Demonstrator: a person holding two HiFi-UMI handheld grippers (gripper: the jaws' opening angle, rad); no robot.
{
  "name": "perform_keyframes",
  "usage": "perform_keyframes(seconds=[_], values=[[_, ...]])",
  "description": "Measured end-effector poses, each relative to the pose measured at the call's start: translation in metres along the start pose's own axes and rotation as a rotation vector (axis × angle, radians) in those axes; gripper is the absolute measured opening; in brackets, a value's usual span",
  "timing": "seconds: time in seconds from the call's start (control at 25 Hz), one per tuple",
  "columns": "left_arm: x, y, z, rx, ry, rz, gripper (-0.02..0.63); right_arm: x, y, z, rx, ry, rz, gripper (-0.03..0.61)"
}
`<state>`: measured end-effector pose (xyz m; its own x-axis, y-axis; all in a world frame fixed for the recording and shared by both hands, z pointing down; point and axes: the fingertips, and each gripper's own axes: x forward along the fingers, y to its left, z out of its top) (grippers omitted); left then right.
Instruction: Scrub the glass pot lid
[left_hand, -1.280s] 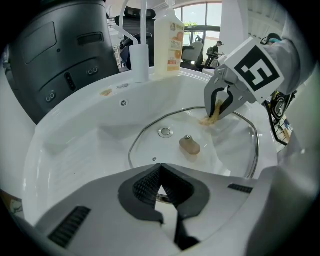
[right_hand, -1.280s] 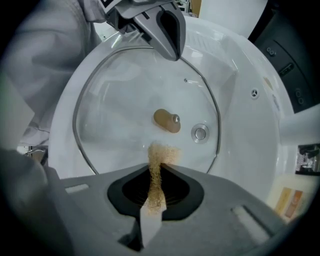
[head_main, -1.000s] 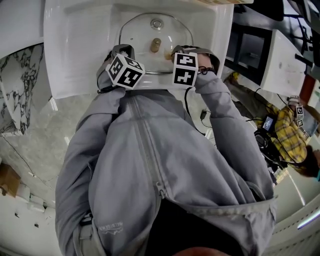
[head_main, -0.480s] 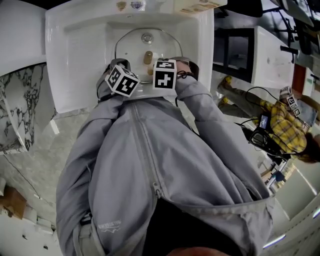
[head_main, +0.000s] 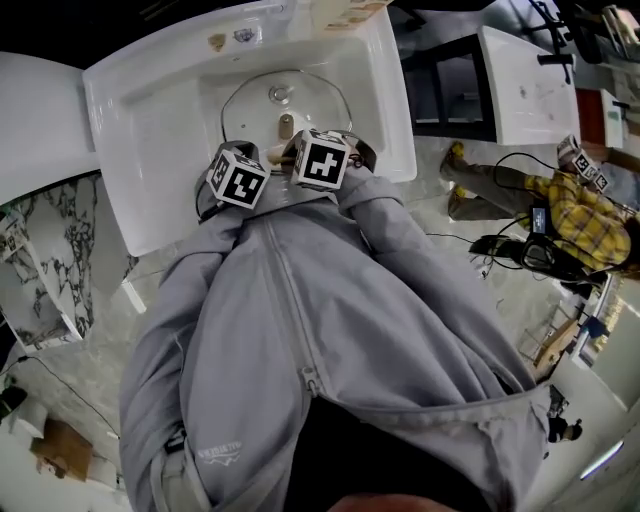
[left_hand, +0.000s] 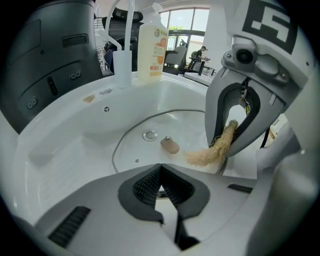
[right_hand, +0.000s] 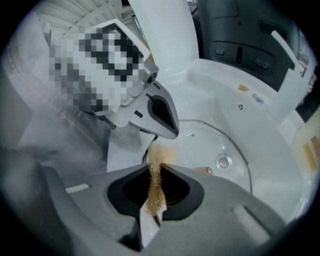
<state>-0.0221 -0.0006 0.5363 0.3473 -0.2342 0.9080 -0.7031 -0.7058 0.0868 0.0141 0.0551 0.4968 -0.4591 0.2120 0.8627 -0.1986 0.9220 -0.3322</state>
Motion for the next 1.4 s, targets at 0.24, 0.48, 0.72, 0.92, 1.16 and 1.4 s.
perform_keyframes(seconds=[0.24,0.48,0.72,0.92,1.16,1.4], values=[[-0.014,-0.006,0.008,0.043,-0.062,-0.011,0.006,-0.024,-0.012,0.018,0.109,-0.211,-0.184,0.035],[-0.043,-0.01,0.043,0.068,-0.23,-0.013,0.006,-0.068,-0.024,0.033,0.159,-0.393,-0.382,0.035],[-0.084,-0.023,0.08,0.098,-0.437,-0.023,0.006,-0.111,-0.016,0.039,0.181,-0.53,-0.564,0.035],[-0.124,-0.03,0.105,0.08,-0.592,-0.029,0.006,-0.149,-0.011,0.036,0.225,-0.64,-0.733,0.035],[-0.15,-0.04,0.129,0.08,-0.709,-0.026,0.006,-0.191,-0.016,0.008,0.354,-0.777,-0.892,0.035],[-0.147,-0.071,0.156,0.1,-0.755,-0.054,0.006,-0.229,-0.022,-0.042,0.522,-0.942,-0.979,0.035]])
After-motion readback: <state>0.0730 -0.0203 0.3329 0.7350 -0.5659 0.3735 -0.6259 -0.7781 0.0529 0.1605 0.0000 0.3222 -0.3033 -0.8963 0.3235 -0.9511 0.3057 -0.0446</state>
